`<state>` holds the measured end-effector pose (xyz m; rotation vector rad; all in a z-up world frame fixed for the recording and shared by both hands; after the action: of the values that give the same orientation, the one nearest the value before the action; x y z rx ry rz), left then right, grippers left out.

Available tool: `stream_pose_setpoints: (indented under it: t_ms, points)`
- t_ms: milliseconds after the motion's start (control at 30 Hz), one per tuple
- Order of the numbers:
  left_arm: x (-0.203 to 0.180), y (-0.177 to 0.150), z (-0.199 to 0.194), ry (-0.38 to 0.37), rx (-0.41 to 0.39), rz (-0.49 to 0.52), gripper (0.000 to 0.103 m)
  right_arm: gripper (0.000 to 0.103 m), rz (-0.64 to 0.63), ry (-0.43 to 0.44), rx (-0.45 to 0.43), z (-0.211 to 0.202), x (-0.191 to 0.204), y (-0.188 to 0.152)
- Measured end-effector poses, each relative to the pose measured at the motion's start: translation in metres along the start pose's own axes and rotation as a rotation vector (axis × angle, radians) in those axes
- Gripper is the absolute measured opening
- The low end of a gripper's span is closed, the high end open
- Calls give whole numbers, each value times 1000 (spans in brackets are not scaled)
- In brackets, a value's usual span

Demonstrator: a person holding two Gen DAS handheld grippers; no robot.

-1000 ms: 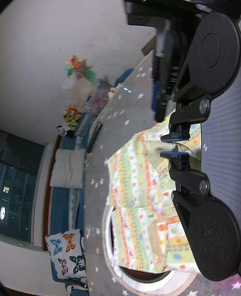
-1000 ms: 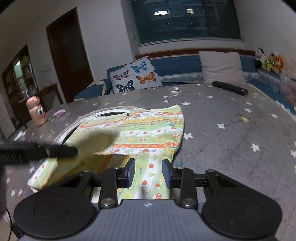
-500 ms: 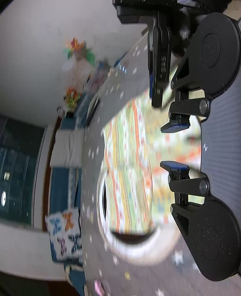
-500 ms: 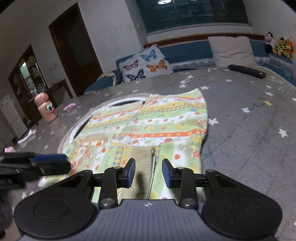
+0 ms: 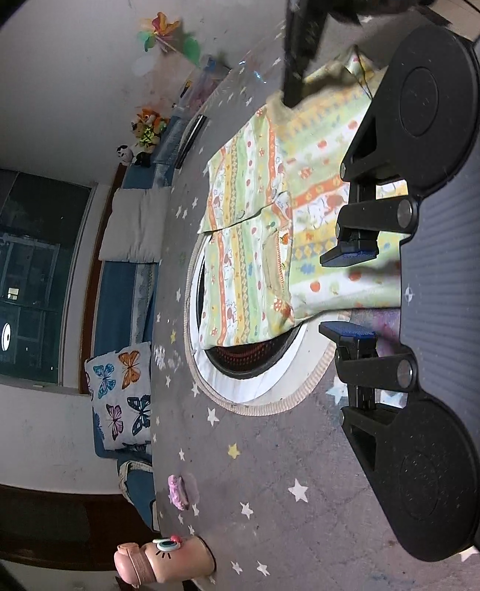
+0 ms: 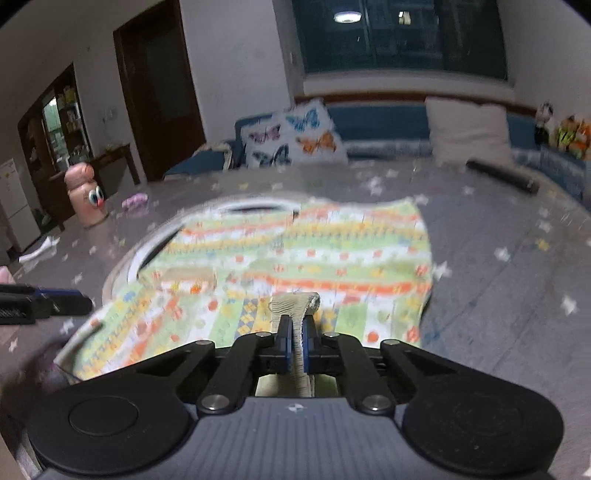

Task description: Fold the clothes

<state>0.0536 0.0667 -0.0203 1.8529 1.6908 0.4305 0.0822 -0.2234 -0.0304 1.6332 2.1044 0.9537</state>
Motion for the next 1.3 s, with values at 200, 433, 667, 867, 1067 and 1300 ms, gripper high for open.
stream_pose_setpoints:
  t_ms: [200,433,667,867,1067,1300]
  points:
    - [-1,-4,19,73,37,42,31,5,-2,-28,31,8,-3,-4]
    - [-7,7,10,70,5,59,29,10,-27,-28,20,4,-3,-1]
    - [-43,24,25,-11,8,146,29,11,-81,-58,-14,5,3,8]
    - [-52,22,49,-10,61,189,30,12,-136,-32,32,13,6,1]
    - [-48,22,52,-17,73,185,31,12,-138,-7,72,20,-6,12]
    - [-44,24,54,-28,77,179,31,12,-72,-85,62,40,-43,55]
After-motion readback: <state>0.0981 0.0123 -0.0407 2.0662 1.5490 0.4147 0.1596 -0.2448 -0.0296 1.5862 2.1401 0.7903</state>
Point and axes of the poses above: each gripper's, at about its wrist camera, not at the fingertips, and z roughly the way its jaws point, x to its left, y to its top, the point moved 2 cm from there along z, roughly the way its jaws point, and after that the axes turned 13 degrees about x, right-handed, at the moved point
